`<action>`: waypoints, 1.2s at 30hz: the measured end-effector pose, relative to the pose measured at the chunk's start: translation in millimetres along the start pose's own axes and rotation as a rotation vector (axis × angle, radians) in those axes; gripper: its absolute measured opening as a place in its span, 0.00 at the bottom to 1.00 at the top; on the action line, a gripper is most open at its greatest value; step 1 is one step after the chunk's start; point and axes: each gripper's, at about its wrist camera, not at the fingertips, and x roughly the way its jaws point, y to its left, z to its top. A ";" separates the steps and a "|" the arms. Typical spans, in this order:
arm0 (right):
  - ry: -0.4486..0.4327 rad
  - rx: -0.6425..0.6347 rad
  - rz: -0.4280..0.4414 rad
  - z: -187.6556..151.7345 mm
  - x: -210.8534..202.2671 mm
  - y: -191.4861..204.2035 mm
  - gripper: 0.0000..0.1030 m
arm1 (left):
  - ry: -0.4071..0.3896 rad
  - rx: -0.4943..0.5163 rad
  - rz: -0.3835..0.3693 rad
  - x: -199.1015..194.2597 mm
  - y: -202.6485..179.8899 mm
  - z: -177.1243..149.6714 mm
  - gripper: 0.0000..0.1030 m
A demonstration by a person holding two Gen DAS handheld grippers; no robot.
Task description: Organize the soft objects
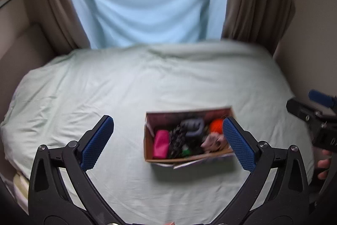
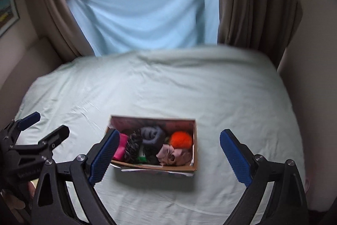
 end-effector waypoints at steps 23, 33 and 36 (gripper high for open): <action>-0.298 -0.033 -0.087 -0.4 -158.7 -39.4 0.92 | -0.306 -0.018 0.025 -145.0 -63.3 4.3 1.00; -0.319 0.010 -0.129 0.4 -168.6 -50.5 0.92 | -0.312 -0.007 -0.008 -147.5 -74.4 4.6 1.00; -0.322 0.015 -0.134 0.5 -169.4 -50.7 0.92 | -0.315 0.000 -0.013 -147.1 -76.5 4.8 1.00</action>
